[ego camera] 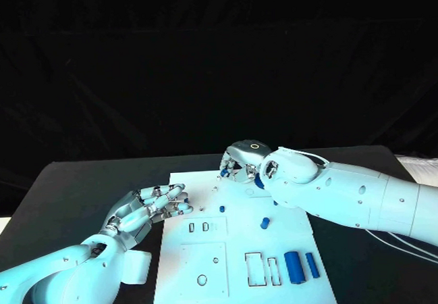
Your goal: Assemble the parts on the task board
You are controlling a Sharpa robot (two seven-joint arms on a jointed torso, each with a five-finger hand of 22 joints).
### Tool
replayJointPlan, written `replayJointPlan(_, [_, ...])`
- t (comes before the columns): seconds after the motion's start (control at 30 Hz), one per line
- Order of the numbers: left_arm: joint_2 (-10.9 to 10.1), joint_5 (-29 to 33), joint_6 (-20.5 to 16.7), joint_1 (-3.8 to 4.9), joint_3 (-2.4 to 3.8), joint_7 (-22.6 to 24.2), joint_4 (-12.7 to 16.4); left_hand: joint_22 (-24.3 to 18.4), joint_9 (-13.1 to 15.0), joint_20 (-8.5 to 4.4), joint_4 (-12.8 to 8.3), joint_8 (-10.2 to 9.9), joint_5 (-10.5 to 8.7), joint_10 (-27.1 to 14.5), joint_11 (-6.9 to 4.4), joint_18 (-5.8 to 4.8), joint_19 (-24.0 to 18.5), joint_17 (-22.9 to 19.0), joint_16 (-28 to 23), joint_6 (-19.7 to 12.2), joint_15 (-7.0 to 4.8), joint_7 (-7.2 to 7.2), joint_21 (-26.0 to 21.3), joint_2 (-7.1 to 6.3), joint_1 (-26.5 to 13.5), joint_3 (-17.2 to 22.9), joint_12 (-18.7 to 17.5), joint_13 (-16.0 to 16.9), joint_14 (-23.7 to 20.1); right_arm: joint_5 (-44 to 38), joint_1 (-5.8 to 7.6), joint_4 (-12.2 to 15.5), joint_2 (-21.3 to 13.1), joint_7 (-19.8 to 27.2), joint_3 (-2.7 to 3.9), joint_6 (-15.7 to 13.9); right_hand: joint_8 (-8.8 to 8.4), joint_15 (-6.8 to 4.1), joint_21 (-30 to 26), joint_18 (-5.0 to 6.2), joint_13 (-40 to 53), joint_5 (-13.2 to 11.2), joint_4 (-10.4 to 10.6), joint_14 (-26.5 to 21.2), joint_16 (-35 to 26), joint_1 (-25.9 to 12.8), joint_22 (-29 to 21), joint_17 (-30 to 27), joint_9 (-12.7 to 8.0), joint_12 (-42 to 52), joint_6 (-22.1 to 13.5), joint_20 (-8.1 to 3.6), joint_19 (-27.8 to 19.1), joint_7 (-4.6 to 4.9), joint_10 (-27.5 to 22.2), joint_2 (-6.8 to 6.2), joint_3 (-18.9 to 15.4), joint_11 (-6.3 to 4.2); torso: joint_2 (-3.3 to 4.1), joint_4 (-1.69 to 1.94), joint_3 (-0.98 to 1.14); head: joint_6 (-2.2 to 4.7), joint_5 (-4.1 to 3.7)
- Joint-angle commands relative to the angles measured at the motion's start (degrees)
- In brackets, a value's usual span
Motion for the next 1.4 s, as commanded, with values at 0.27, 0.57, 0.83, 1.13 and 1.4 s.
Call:
replayJointPlan(0.27, [0.2, 0.1, 1.3, 0.16, 0.06, 0.2, 0.0, -0.1, -0.1, 0.16, -0.1, -0.4, -0.26, -0.3, 0.26, 0.71, 0.3, 0.1, -0.3, -0.2, 0.35, 0.35, -0.2, 0.03, -0.4, 0.2, -0.2, -0.1, 0.2, -1.2, 0.02, -1.1, 1.3, -0.1, -0.08, 1.2, -0.08, -0.19, 0.3, -1.02, -0.1, -0.3, 0.2, 2.6, 0.3, -0.3, 0.2, 0.1, 0.4, -0.2, 0.4, -0.07, 0.2, 0.13, 0.3, -0.06, 0.2, 0.19, 0.39, 0.17, -0.17, 0.11, -0.18])
replayJointPlan(0.57, [0.2, 0.1, 1.2, 0.21, 0.06, 0.0, -0.1, -0.1, -0.1, 0.18, -0.2, -0.5, -0.25, -0.4, 0.30, 0.72, 0.3, 0.1, -0.4, -0.2, 0.38, 0.39, -0.3, 0.08, -0.4, 0.4, -0.4, -0.1, 0.2, -1.4, 0.02, -1.7, 1.8, -0.3, -0.15, 4.2, -0.20, -0.13, 0.4, -1.04, -0.1, -0.5, 0.5, 2.6, 0.3, -0.6, 0.3, 0.0, 0.4, -0.2, 0.3, -0.05, 0.2, 0.18, 0.1, -0.38, 0.2, 0.26, 0.45, 0.20, -0.21, 0.09, -0.19])
replayJointPlan(0.83, [0.1, 0.1, 1.1, 0.23, 0.07, -0.1, -0.2, -0.1, -0.1, 0.18, -0.2, -0.5, -0.25, -0.4, 0.31, 0.72, 0.3, 0.1, -0.4, -0.2, 0.38, 0.40, -0.3, 0.09, -0.3, 0.4, -0.4, -0.1, 0.2, -1.7, 0.02, -1.5, 1.8, -0.2, -0.19, 5.2, -0.24, -0.10, 0.5, -1.06, -0.1, -0.5, 0.7, 2.6, 0.4, -0.8, 0.4, 0.1, 0.5, -0.2, 0.3, -0.03, 0.2, 0.19, 0.1, -0.61, 0.2, 0.28, 0.54, 0.20, -0.28, 0.01, -0.13])
replayJointPlan(1.13, [0.2, 0.1, 1.2, 0.24, 0.07, -0.1, -0.4, -0.1, -0.1, 0.18, -0.3, -0.6, -0.24, -0.4, 0.32, 0.72, 0.3, 0.1, -0.5, -0.2, 0.39, 0.41, -0.3, 0.13, -0.3, 0.4, -0.4, -0.1, 0.2, -1.8, 0.01, -1.0, 1.8, 0.0, -0.21, 5.1, -0.25, -0.09, 0.4, -1.04, -0.1, -0.5, 0.8, 2.6, 0.3, -0.9, 0.4, 0.0, 0.5, -0.2, 0.3, -0.03, 0.2, 0.18, 0.1, -0.68, 0.1, 0.28, 0.58, 0.27, -0.34, -0.02, -0.12])
replayJointPlan(1.4, [0.2, 0.1, 1.2, 0.25, 0.07, -0.1, -0.7, -0.1, -0.1, 0.18, -0.3, -0.6, -0.24, -0.4, 0.32, 0.72, 0.3, 0.1, -0.5, -0.2, 0.39, 0.41, -0.3, 0.13, -0.3, 0.4, -0.4, -0.1, 0.2, -2.0, -0.01, -1.0, 1.6, 0.0, -0.22, 5.0, -0.28, -0.07, 0.4, -1.01, -0.1, -0.6, 1.0, 2.6, 0.3, -1.0, 0.2, -0.2, 0.5, -0.2, 0.3, -0.01, 0.1, 0.17, 0.1, -0.93, 0.1, 0.29, 0.66, 0.24, -0.35, 0.03, -0.14])
